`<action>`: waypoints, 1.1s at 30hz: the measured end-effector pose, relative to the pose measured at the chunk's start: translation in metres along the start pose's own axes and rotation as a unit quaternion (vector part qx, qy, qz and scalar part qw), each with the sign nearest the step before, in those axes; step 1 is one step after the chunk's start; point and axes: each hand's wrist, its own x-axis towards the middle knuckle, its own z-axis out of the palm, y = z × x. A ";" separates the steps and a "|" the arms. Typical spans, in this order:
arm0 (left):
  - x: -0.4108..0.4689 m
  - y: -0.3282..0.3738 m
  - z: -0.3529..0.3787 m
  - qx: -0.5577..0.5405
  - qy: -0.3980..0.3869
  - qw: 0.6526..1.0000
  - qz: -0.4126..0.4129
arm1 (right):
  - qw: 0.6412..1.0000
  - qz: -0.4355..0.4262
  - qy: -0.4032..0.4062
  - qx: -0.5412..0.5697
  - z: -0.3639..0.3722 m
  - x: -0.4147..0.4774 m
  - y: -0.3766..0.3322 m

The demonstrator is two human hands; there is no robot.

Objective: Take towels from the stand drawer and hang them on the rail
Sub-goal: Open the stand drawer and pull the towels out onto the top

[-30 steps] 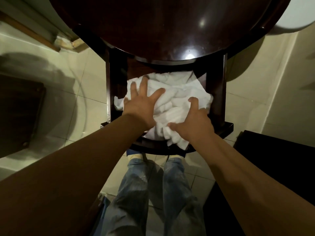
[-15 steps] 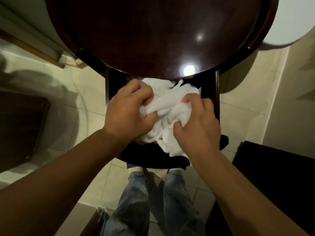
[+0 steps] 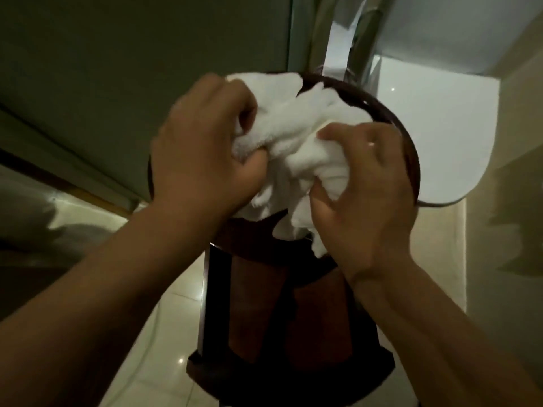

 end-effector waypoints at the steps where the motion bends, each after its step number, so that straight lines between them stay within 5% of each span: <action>1: 0.002 -0.008 0.011 0.030 -0.019 0.999 -0.014 | 1.000 -0.010 -0.017 -0.012 0.012 0.006 0.007; 8: -0.049 -0.071 0.096 0.191 -0.337 0.919 -0.075 | 0.975 0.037 -0.193 -0.104 0.104 -0.024 0.077; 18: -0.075 -0.054 0.127 0.120 -0.359 0.912 -0.157 | 0.968 0.057 -0.226 -0.093 0.115 -0.037 0.089; 25: -0.156 -0.031 0.079 0.094 -0.283 0.954 0.039 | 0.934 -0.031 -0.323 -0.152 0.065 -0.110 0.076; 33: -0.284 -0.022 0.047 0.059 -0.514 0.855 -0.016 | 0.795 -0.064 -0.573 -0.190 0.022 -0.242 0.076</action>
